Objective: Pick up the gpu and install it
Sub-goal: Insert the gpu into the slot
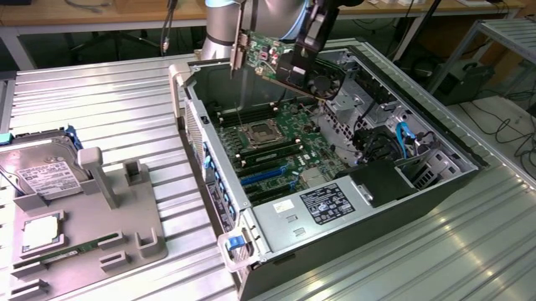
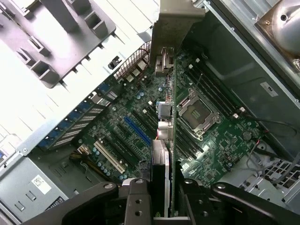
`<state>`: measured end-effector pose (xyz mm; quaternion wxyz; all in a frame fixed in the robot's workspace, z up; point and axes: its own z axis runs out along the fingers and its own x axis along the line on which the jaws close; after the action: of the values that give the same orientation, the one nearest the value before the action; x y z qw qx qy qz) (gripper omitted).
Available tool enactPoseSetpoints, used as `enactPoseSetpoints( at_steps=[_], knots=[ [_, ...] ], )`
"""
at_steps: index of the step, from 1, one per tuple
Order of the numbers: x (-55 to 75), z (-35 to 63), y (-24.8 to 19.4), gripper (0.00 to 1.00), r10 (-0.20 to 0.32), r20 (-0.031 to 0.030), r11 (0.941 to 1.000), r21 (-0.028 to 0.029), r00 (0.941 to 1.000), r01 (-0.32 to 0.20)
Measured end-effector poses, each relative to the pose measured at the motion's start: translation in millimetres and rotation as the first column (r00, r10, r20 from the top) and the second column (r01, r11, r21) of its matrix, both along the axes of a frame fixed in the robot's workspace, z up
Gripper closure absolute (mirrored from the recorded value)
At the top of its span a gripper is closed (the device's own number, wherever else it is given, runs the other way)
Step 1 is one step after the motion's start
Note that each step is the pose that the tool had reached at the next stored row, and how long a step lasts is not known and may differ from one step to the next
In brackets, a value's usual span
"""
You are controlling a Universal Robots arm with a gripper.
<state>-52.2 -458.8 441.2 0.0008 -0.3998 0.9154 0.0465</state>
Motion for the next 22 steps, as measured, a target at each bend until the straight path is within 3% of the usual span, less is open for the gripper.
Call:
enactPoseSetpoints(
  at_steps=[9,22],
  knots=[
    [0.0,0.1,-0.2,0.72,0.066,0.0000,0.9978,0.0028,0.9978,-0.066],
    [0.0,0.0,-0.4,0.72,0.189,0.0003,0.9819,0.0042,0.9819,-0.189]
  ],
)
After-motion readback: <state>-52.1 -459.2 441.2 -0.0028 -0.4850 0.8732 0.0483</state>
